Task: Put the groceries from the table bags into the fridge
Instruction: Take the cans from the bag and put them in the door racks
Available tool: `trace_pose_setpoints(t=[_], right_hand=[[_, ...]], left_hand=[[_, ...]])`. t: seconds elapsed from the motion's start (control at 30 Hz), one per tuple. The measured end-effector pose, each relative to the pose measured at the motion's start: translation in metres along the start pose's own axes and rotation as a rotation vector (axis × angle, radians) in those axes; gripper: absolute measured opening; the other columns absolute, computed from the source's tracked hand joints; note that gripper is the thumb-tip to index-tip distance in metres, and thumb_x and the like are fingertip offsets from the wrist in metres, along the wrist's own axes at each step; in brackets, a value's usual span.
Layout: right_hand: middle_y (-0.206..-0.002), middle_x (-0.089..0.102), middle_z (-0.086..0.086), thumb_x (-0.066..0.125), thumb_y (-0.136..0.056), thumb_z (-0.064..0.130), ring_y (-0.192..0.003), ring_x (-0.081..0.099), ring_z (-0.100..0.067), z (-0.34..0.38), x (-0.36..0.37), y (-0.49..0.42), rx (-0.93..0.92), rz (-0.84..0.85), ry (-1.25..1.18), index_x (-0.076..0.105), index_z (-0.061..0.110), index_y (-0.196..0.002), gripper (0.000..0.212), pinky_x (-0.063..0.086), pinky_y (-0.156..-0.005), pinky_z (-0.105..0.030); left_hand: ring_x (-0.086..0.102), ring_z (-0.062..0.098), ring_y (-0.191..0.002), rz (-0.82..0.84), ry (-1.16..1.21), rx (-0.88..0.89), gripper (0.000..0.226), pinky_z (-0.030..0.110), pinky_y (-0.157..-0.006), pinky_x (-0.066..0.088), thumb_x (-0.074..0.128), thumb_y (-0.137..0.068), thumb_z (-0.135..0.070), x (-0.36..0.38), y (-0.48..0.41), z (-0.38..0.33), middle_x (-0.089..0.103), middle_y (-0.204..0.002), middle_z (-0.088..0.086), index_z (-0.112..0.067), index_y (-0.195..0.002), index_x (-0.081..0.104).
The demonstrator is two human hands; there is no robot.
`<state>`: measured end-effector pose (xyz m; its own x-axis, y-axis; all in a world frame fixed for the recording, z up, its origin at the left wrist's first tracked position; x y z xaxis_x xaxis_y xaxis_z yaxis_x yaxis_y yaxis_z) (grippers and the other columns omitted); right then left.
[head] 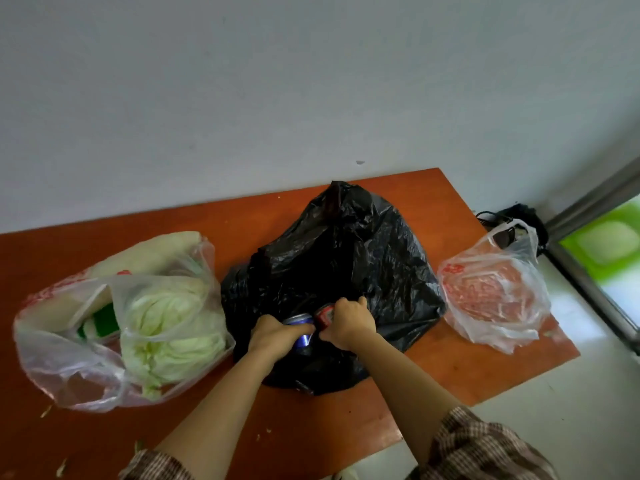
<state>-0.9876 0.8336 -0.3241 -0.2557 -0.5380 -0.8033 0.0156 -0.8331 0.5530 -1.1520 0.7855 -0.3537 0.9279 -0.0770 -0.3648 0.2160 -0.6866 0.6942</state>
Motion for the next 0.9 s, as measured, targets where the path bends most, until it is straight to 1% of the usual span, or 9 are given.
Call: trace_pose_setpoints(t=[0.07,0.2,0.3,0.37,0.47,0.63,0.8,0.87,0.9], right_hand=[[-0.122,0.054,-0.015,0.074,-0.074,0.043,-0.127,0.034,-0.038,-0.001,-0.001,0.001,-0.012,-0.017,-0.024,0.049,0.003,-0.122,0.067,0.039,-0.097,-0.041],[-0.115,0.053,-0.008,0.082,-0.062,0.043,-0.115,0.039,-0.03,-0.012,-0.021,0.016,-0.051,-0.143,-0.176,0.055,0.012,-0.116,0.068,0.039,-0.092,-0.038],[-0.107,0.05,-0.002,0.088,-0.057,0.034,-0.107,0.036,-0.023,-0.02,-0.047,0.044,-0.157,-0.284,-0.351,0.051,0.014,-0.116,0.073,0.039,-0.083,-0.033],[-0.103,0.049,0.0,0.089,-0.054,0.033,-0.104,0.037,-0.022,-0.027,-0.068,0.067,-0.221,-0.382,-0.47,0.05,0.017,-0.111,0.071,0.038,-0.079,-0.033],[-0.103,0.051,0.003,0.089,-0.051,0.035,-0.103,0.046,-0.023,-0.047,-0.1,0.099,-0.281,-0.489,-0.629,0.051,0.022,-0.108,0.069,0.044,-0.079,-0.035],[-0.108,0.058,0.003,0.09,-0.047,0.038,-0.101,0.057,-0.016,-0.11,-0.151,0.17,-0.311,-0.667,-0.714,0.053,0.025,-0.113,0.076,0.052,-0.083,-0.033],[-0.108,0.061,0.003,0.089,-0.043,0.041,-0.103,0.057,-0.019,-0.219,-0.166,0.264,-0.245,-0.825,-0.672,0.054,0.029,-0.111,0.077,0.051,-0.088,-0.035],[-0.105,0.062,0.001,0.089,-0.039,0.04,-0.1,0.058,-0.017,-0.272,-0.162,0.311,-0.181,-0.871,-0.705,0.056,0.024,-0.109,0.078,0.05,-0.085,-0.027],[-0.1,0.063,0.003,0.091,-0.041,0.032,-0.095,0.059,-0.009,-0.299,-0.159,0.336,-0.161,-0.896,-0.723,0.058,0.02,-0.108,0.075,0.048,-0.081,-0.018]], left_hand=[[0.068,0.022,-0.076,0.001,0.042,0.03,0.069,0.035,-0.065,0.055,0.082,-0.039,-0.052,-0.004,0.006,-0.004,0.071,-0.086,0.009,-0.009,-0.091,0.07],[0.062,0.006,-0.072,-0.012,0.022,0.263,0.031,0.023,-0.065,0.047,0.086,-0.064,-0.032,-0.013,0.031,-0.026,0.067,-0.081,-0.009,-0.019,-0.087,0.069],[0.055,0.003,-0.087,-0.116,-0.049,0.503,0.048,0.023,-0.08,0.042,0.085,-0.066,-0.031,-0.021,0.064,-0.053,0.059,-0.098,-0.017,-0.032,-0.107,0.059],[0.053,0.009,-0.1,-0.194,-0.062,0.588,0.062,0.028,-0.089,0.043,0.086,-0.065,-0.032,-0.026,0.084,-0.07,0.056,-0.112,-0.011,-0.025,-0.12,0.057],[0.054,0.016,-0.113,-0.264,-0.055,0.719,0.072,0.033,-0.098,0.043,0.087,-0.061,-0.032,-0.027,0.119,-0.103,0.058,-0.124,-0.002,-0.02,-0.125,0.056],[0.051,0.009,-0.11,-0.251,-0.042,0.949,0.07,0.022,-0.094,0.037,0.088,-0.059,-0.03,0.015,0.192,-0.158,0.057,-0.12,-0.005,-0.02,-0.122,0.058],[0.052,0.002,-0.098,-0.08,0.011,1.068,0.06,0.007,-0.082,0.036,0.088,-0.058,-0.028,0.114,0.276,-0.173,0.055,-0.109,-0.014,-0.031,-0.109,0.057],[0.054,0.001,-0.095,0.005,0.022,1.107,0.06,0.006,-0.079,0.039,0.088,-0.056,-0.024,0.166,0.314,-0.168,0.056,-0.104,-0.017,-0.034,-0.106,0.058],[0.055,0.001,-0.095,0.053,0.027,1.122,0.06,0.006,-0.079,0.042,0.089,-0.056,-0.022,0.194,0.334,-0.164,0.057,-0.102,-0.02,-0.033,-0.106,0.058]])
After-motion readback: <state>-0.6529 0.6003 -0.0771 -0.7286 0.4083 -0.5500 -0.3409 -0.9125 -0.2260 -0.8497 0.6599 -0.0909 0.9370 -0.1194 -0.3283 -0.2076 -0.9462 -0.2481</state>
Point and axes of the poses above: each hand's wrist, its own y-axis away from the middle knuckle, its own x-axis out of the palm, z = x × y, the point moved 9 cm from there along -y, towards the middle knuckle
